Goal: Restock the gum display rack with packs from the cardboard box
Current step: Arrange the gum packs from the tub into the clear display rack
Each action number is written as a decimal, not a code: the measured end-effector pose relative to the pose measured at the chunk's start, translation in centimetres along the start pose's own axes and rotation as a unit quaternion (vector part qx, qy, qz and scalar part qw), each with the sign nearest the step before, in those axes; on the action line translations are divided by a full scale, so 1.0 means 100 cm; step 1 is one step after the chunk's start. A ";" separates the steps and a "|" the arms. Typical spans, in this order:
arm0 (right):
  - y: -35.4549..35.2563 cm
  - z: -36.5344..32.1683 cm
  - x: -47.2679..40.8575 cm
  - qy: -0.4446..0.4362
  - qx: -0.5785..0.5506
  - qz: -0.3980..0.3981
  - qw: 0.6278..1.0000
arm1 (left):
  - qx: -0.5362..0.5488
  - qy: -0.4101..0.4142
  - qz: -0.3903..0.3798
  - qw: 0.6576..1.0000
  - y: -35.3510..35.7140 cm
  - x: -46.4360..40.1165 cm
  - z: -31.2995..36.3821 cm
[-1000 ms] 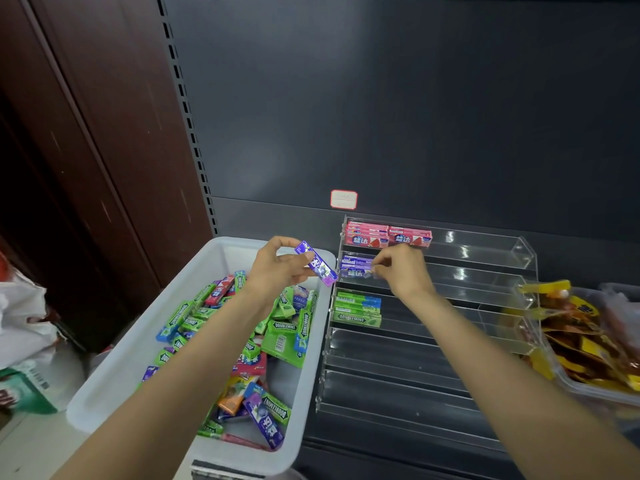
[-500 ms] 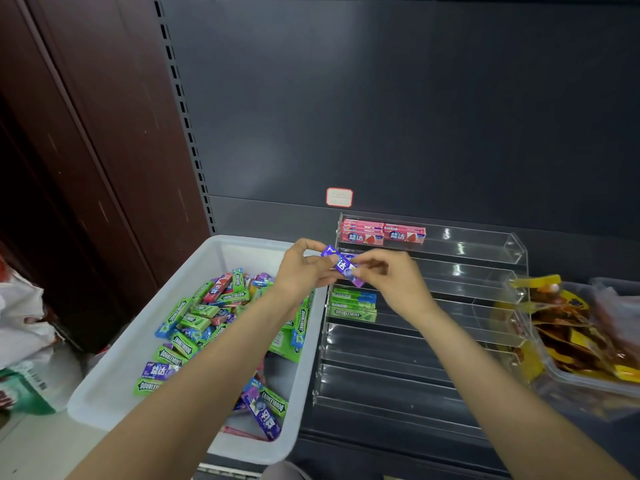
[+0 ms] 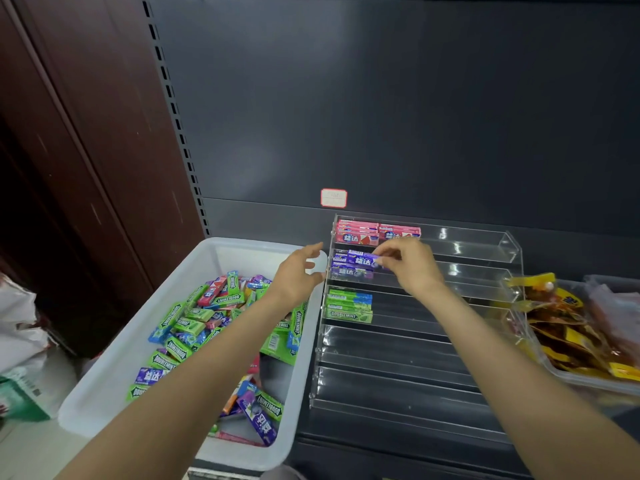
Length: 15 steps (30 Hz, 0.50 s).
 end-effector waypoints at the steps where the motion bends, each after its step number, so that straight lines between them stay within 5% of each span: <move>1: 0.002 -0.002 0.000 -0.008 0.017 -0.006 1.000 | 0.005 -0.007 -0.014 1.000 0.002 -0.001 -0.002; 15: 0.025 -0.010 0.009 -0.059 0.079 -0.068 0.993 | 0.079 -0.044 -0.027 0.996 0.008 0.001 -0.004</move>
Point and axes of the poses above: each hand's wrist, its own x-axis away from the middle knuckle, its own y-axis out of the palm, z = x × y, the point moved 4 cm from there along -x, towards the middle knuckle, and after that the axes turned 11 degrees about z, right-handed, at the moved point
